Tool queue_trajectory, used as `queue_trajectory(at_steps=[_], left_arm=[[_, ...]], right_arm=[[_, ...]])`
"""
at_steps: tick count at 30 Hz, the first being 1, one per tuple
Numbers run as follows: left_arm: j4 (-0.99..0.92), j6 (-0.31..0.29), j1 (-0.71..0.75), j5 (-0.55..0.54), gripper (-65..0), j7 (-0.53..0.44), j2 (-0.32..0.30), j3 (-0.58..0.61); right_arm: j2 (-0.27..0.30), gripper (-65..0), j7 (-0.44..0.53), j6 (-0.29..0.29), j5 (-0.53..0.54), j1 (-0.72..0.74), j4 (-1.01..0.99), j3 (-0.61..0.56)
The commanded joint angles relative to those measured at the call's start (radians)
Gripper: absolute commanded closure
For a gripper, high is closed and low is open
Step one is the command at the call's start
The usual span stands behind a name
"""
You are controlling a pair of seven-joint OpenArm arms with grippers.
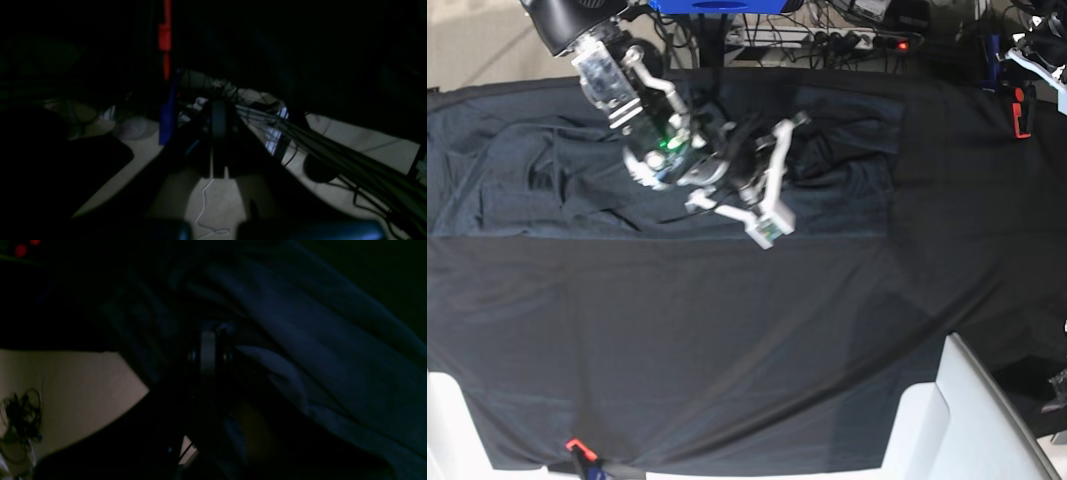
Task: Fold the T-shirt properly
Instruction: 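Carry the folded fabric with the right gripper across toward the left gripper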
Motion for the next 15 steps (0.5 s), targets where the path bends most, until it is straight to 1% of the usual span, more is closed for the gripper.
queue_trajectory(at_steps=[1,3,8,11,14,15], left_arm=[[0.012,0.002,0.009,-0.009,0.0,-0.013,-0.017,-0.009],[0.012,0.002,0.009,-0.009,0.0,-0.013,-0.017,-0.009],[0.012,0.002,0.009,-0.009,0.0,-0.013,-0.017,-0.004],[0.012,0.002,0.009,-0.009,0.0,-0.013,-0.016,-0.003],[0.012,0.002,0.009,-0.009,0.0,-0.013,-0.016,-0.003],[0.012,0.002,0.009,-0.009,0.0,-0.013,-0.016,-0.003]], right_arm=[[-0.021,-0.2,0.025,0.003,0.007,0.028,0.017,-0.006],[-0.031,-0.2,0.025,0.003,0.007,0.037,0.0,-0.019],[-0.075,-0.2,0.027,0.003,0.007,0.065,-0.043,-0.032],[-0.084,-0.2,0.067,0.002,0.007,0.08,-0.054,-0.032],[-0.087,-0.2,0.082,-0.029,0.012,0.097,-0.066,-0.04],[-0.087,-0.2,0.082,-0.037,0.012,0.106,-0.066,-0.066]])
